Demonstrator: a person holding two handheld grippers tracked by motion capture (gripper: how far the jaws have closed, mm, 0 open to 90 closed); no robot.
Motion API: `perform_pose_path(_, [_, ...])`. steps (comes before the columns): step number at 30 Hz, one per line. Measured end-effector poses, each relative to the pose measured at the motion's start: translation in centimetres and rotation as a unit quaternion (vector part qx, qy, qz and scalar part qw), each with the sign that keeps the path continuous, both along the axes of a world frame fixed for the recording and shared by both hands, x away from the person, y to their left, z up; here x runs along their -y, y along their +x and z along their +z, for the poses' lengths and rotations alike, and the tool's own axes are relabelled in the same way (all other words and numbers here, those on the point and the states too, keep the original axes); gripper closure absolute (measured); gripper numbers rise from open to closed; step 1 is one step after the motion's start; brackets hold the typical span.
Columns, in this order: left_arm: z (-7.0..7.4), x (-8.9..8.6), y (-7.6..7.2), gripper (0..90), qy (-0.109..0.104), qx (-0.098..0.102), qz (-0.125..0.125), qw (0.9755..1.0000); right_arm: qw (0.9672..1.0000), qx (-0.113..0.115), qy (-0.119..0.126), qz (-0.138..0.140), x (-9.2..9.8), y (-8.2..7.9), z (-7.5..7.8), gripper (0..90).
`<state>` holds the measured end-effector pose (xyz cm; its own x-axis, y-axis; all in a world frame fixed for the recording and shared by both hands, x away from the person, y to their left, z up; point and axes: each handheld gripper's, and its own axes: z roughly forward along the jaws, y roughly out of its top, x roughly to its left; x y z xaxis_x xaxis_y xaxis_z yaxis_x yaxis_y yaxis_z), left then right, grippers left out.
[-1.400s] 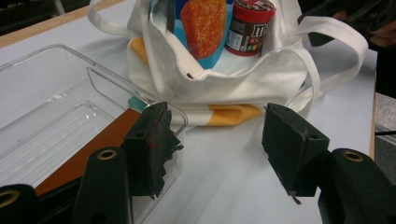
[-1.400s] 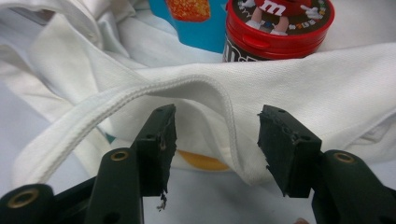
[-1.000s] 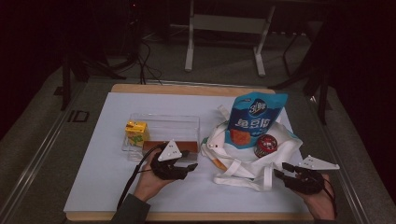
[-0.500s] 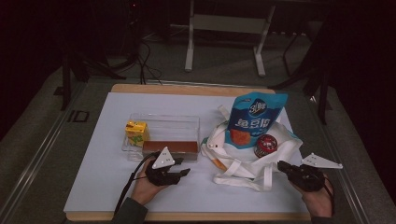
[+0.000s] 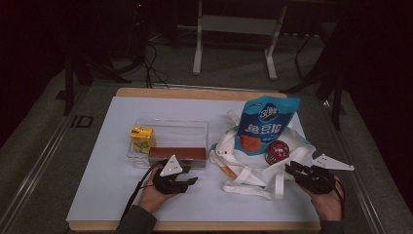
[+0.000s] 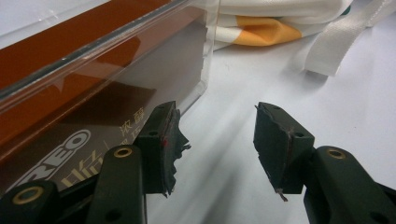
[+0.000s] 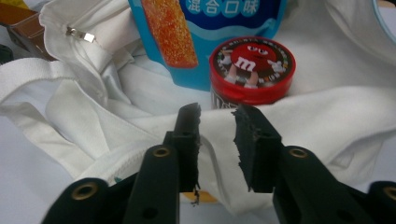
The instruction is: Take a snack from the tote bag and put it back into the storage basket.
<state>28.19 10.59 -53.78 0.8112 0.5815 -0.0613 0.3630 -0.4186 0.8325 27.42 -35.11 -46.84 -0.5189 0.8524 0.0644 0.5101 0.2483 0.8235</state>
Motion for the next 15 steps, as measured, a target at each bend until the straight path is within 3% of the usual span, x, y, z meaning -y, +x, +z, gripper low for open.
perform_pose_path(15, [-0.1,0.2,-0.2,49.3,0.011,0.011,0.008,0.9999,1.0000,0.000,0.001,-0.005,-0.1,3.2,1.4,59.8])
